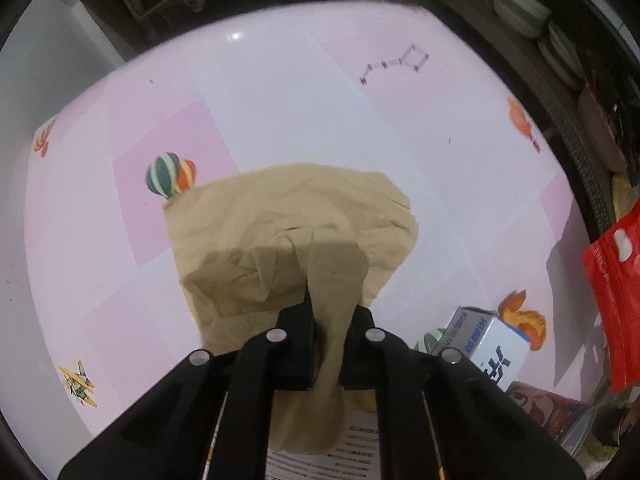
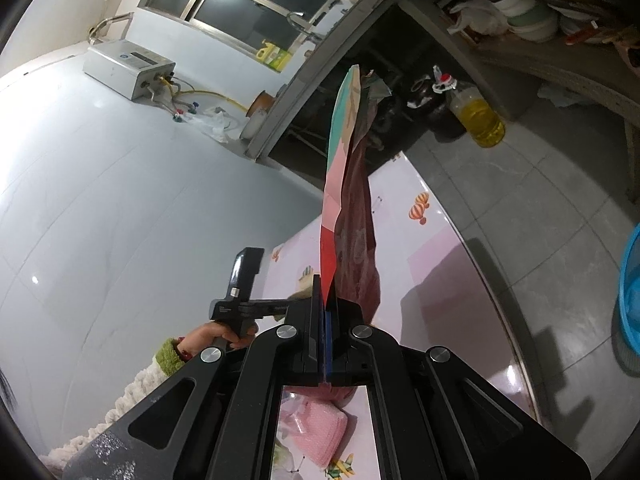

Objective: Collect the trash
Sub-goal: 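Lift the red snack bag with the right tool while the left tool grasps the brown paper, then carry the brown paper and red snack bag over the blue wastebasket with both tools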

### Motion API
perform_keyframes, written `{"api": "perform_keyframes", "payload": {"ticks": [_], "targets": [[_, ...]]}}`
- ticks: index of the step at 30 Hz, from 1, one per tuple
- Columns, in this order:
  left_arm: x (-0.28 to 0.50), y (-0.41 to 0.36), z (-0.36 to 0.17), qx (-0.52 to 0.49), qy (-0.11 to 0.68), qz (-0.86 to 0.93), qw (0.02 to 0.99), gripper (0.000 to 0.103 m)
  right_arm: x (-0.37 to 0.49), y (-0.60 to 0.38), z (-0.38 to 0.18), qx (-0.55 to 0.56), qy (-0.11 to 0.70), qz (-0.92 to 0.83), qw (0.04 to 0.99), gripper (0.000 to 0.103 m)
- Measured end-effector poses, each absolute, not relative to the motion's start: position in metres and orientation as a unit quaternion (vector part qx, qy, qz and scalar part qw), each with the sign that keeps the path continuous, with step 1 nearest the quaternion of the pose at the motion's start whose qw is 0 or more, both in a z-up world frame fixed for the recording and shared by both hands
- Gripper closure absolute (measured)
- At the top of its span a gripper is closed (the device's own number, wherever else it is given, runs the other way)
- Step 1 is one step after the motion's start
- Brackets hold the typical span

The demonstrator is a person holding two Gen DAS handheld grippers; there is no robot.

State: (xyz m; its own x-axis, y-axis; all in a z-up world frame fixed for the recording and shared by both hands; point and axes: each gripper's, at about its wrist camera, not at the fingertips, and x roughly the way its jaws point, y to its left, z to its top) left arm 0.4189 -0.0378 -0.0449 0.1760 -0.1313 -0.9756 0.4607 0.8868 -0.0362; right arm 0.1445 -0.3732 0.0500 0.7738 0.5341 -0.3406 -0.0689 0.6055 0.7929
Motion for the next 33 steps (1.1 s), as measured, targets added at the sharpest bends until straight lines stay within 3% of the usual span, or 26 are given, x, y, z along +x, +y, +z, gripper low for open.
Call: {"api": "perform_keyframes", "payload": {"ticks": [17,33], "targets": [[0.365,0.014,0.067,0.003,0.48,-0.208,0.852,0.097,0.117,-0.367,0.076,0.384,0.257,0.162,0.872,0.103],[0.25,-0.051,0.108,-0.028,0.414,-0.369,0.831,0.097,0.046,-0.387,0.084,0.384,0.247,0.088,0.886,0.103]]}}
